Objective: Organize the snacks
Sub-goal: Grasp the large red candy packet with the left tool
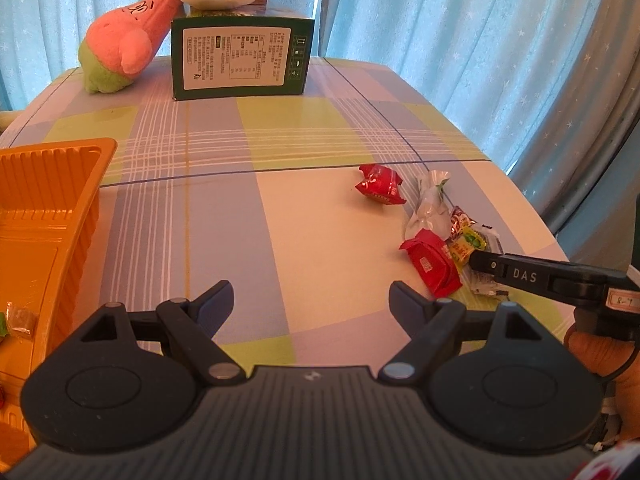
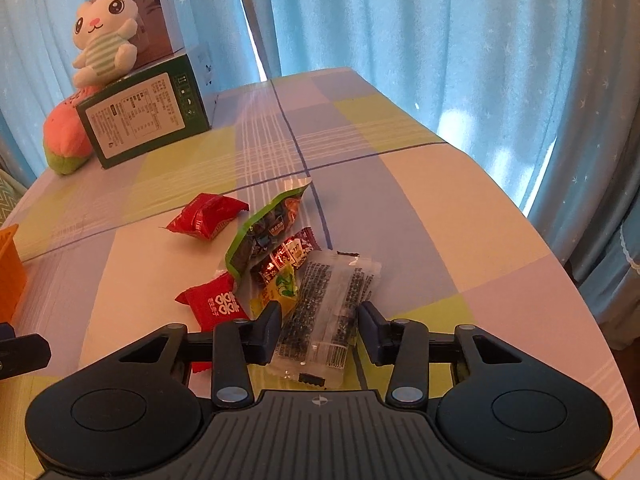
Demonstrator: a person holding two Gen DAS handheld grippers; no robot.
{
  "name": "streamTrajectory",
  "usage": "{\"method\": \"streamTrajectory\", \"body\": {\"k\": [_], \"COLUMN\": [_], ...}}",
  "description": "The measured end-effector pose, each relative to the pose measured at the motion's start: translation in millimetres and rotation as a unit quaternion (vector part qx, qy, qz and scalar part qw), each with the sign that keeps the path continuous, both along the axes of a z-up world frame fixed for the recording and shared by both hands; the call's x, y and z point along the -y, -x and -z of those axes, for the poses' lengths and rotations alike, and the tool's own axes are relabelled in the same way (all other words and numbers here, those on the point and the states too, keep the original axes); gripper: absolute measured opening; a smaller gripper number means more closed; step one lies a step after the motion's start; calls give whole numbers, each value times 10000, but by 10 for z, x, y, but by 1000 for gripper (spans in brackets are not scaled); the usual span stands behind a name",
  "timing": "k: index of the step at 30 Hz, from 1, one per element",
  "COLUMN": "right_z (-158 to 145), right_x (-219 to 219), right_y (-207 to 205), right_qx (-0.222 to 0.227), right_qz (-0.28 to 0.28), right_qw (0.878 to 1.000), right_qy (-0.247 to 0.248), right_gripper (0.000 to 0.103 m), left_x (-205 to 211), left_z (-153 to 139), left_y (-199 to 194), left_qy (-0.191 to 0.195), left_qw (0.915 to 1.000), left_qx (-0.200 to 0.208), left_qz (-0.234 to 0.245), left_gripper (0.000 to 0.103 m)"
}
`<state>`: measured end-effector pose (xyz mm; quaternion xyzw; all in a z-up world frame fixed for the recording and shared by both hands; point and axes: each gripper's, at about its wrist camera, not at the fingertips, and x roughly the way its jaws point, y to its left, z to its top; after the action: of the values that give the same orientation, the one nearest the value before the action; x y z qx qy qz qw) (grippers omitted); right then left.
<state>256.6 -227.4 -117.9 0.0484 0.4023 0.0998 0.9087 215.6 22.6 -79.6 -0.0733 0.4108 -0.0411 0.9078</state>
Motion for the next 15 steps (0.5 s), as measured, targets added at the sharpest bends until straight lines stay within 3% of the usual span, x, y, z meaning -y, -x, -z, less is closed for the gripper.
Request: {"method": "streamTrajectory", "body": {"k": [12,15], "right_z": [-49,-68], "right_x": [-147,-156], "right_y": [287,374], "right_qx": [-260,-228], "right_qz": [-601,-652], "right_qw": [9972,9973], "right_qy": [-347,-247], "right_gripper": [36,36], "left_x": [73,158], "left_z": [71,109], "left_y": [-44,-101], "left_qy": [97,132], "left_qw": [9997,9993], "left_qx": [-38,-46], "left_qz": [224,353], "left_gripper": [83,83]}}
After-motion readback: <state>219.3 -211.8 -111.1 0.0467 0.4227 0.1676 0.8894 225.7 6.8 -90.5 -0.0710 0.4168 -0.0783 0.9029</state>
